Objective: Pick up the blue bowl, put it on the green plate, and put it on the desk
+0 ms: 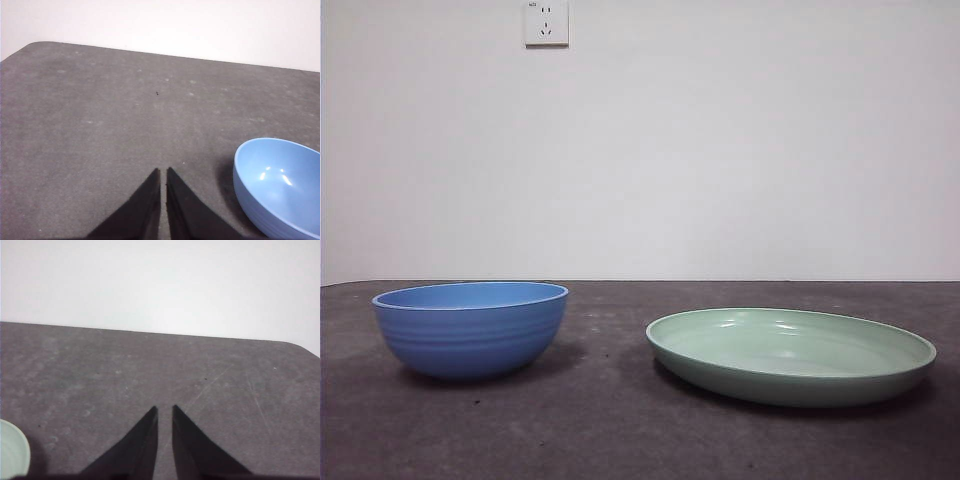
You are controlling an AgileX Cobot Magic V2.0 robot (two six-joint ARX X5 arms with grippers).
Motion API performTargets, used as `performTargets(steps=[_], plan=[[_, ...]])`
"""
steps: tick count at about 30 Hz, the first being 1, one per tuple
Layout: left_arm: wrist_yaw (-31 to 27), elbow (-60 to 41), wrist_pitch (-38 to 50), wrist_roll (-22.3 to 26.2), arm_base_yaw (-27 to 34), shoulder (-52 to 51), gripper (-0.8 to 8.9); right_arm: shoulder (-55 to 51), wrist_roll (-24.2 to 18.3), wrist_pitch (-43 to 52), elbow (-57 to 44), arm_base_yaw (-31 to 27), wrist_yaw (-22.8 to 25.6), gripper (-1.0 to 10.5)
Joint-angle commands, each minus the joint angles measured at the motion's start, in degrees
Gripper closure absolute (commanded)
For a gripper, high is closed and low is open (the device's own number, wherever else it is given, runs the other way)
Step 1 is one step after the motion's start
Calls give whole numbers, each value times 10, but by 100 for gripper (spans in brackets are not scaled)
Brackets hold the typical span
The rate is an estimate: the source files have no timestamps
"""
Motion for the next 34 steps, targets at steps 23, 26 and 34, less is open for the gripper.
performTargets(steps=[23,26,34], plan=[[58,229,-40,-107,-4,143,795,183,246,-138,223,0,-250,936],[92,295,-70,-106,-4,194,795,237,245,-153,274,2,-301,936],[198,458,-158,-96,-4,322,795,364,234,-228,420,31,-380,936]])
